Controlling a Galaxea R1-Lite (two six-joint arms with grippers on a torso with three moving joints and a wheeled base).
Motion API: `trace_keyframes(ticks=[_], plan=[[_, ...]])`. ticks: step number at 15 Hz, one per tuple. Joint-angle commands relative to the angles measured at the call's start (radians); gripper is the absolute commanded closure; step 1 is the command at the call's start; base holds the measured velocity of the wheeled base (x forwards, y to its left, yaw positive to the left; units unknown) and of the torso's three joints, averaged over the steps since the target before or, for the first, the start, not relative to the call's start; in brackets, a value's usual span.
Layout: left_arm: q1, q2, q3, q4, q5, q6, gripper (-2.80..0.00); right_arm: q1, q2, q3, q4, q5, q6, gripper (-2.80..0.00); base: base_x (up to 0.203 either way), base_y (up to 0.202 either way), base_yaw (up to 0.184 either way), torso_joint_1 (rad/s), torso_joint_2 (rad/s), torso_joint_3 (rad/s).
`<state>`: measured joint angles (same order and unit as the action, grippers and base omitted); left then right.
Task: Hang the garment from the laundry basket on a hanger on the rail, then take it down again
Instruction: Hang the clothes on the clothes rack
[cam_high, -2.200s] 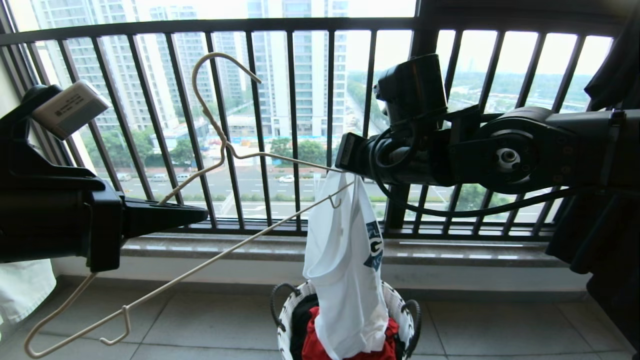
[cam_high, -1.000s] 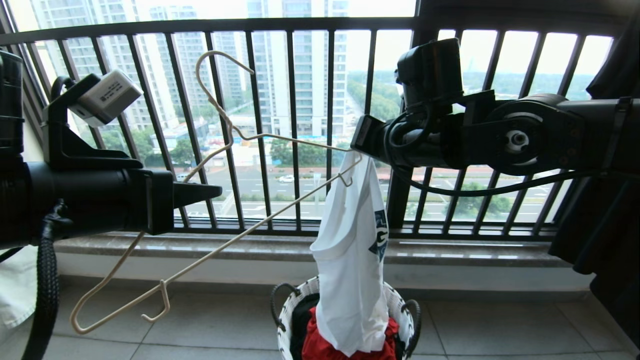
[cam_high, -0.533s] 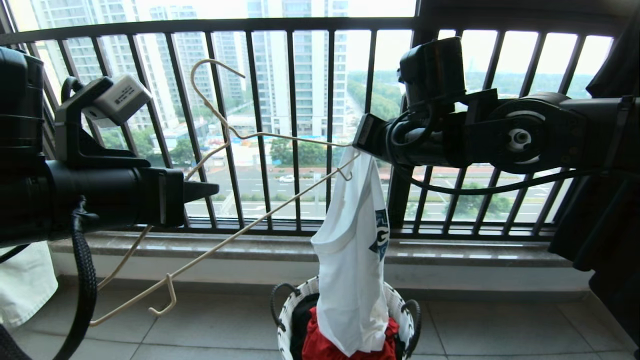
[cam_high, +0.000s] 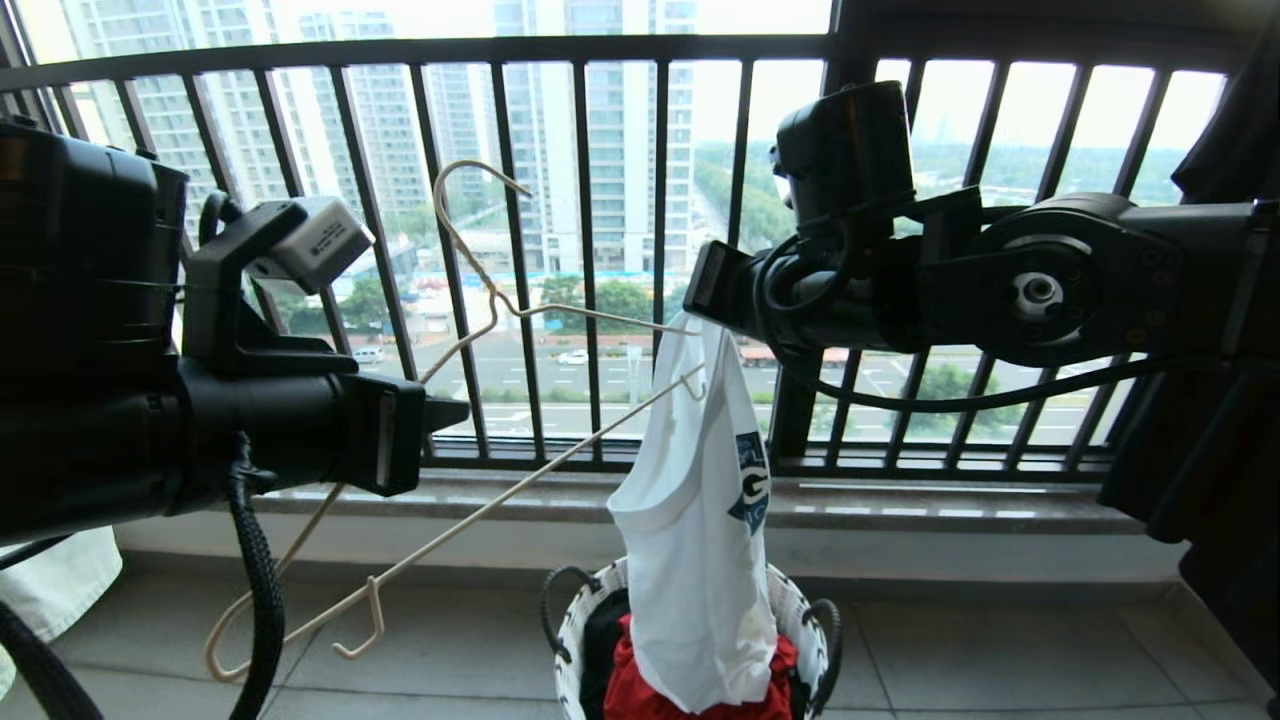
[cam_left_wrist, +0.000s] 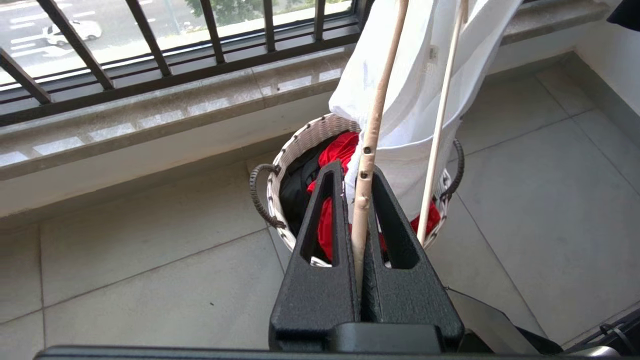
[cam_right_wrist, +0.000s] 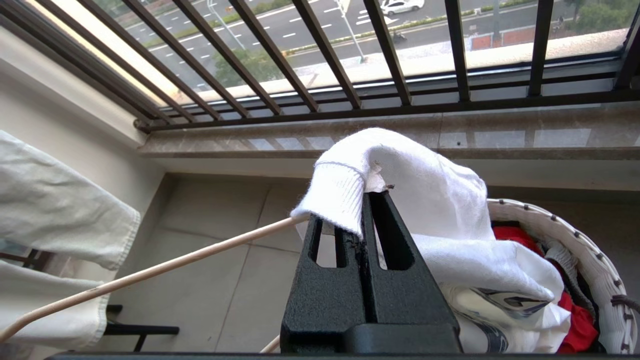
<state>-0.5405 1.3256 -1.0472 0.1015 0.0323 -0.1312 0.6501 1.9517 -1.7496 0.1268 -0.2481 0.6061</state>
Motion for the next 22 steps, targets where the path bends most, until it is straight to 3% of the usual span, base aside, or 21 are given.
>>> trace_keyframes(ticks=[1,5,9,12,15,19,22], plan=[[-0.005,0.021,0.001,-0.002,0.048,0.011,0.0,0.004,-0.008,0.004,0.001,0.0,0.003,0.0,0.0,0.0,0.0,0.0,0.0,0.0],[-0.023,0.053,0.05,-0.162,0.131,0.029,0.0,0.054,-0.015,0.035,0.01,-0.002,0.002,0.0,0.0,0.0,0.0,0.0,0.0,0.0],[-0.041,0.06,0.065,-0.171,0.174,0.045,0.0,0.087,-0.02,0.038,0.066,0.001,-0.003,0.0,0.0,0.0,0.0,0.0,0.0,0.0],[-0.046,0.041,0.104,-0.174,0.172,0.134,0.0,0.035,-0.008,0.04,0.063,-0.003,-0.071,0.0,0.0,0.0,0.0,0.0,0.0,0.0],[-0.065,0.044,0.103,-0.176,0.17,0.122,0.0,0.033,-0.006,0.04,0.063,0.001,-0.08,0.0,0.0,0.0,0.0,0.0,0.0,0.0],[-0.164,0.086,0.124,-0.201,0.171,0.064,0.0,0.037,-0.004,0.042,0.06,0.001,-0.082,0.0,0.0,0.0,0.0,0.0,0.0,0.0],[-0.173,0.146,0.182,-0.42,0.182,0.057,0.0,0.064,-0.004,0.042,0.06,0.003,-0.061,0.0,0.0,0.0,0.0,0.0,0.0,0.0]])
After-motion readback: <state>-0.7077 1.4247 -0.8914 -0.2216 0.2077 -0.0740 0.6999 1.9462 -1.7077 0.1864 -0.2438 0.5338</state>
